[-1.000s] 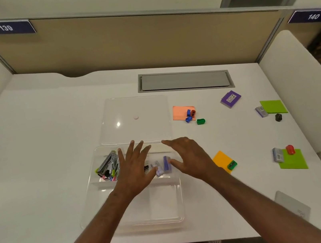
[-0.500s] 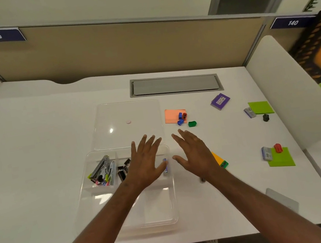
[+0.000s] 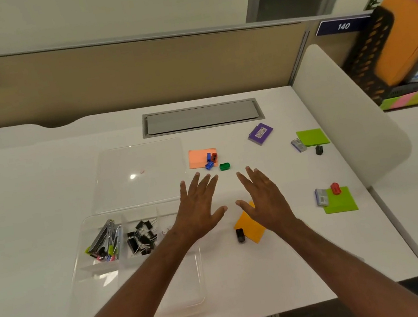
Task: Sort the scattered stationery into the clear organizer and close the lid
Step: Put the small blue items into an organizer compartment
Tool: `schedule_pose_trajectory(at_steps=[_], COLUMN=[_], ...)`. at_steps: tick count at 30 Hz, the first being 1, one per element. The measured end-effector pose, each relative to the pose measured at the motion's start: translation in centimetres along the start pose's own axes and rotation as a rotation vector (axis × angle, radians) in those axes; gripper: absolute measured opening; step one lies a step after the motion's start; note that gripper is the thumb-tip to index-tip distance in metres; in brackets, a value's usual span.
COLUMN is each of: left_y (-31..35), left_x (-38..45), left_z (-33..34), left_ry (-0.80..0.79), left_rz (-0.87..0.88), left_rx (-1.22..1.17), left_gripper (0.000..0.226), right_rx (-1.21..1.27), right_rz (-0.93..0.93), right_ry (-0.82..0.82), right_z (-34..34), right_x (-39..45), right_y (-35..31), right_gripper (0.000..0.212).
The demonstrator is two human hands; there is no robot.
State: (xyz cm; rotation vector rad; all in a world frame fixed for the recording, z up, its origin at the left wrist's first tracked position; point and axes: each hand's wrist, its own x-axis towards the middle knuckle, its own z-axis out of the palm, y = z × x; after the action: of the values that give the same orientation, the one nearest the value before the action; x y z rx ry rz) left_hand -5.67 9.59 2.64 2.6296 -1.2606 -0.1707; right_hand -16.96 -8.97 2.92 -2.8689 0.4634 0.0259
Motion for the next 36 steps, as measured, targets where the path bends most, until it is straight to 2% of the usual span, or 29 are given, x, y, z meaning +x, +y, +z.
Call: schedule_pose_trajectory(at_steps=[15, 31, 36], left_y=[8.9, 20.6, 22.7], left_x=[7.0, 13.5, 14.2], left_z=[5.0, 11.5, 12.9], left_ry=[-0.067, -0.203, -0.197], left_rz=[0.094, 0.284, 0.316], left_rx=[-0.092, -0.040, -0.014], left_gripper=[0.084, 0.079, 0.076], right_rx=[0.005, 0.028, 0.047], right_rz=[0.128, 0.282, 0.296], right_ry=[0.014, 0.071, 0.106], right_z=[-0.1, -1.6, -1.8], right_x=[-2.1, -4.8, -4.3], right_y=[11.1, 24.5, 27.2], right_gripper=[0.076, 0.069, 0.062])
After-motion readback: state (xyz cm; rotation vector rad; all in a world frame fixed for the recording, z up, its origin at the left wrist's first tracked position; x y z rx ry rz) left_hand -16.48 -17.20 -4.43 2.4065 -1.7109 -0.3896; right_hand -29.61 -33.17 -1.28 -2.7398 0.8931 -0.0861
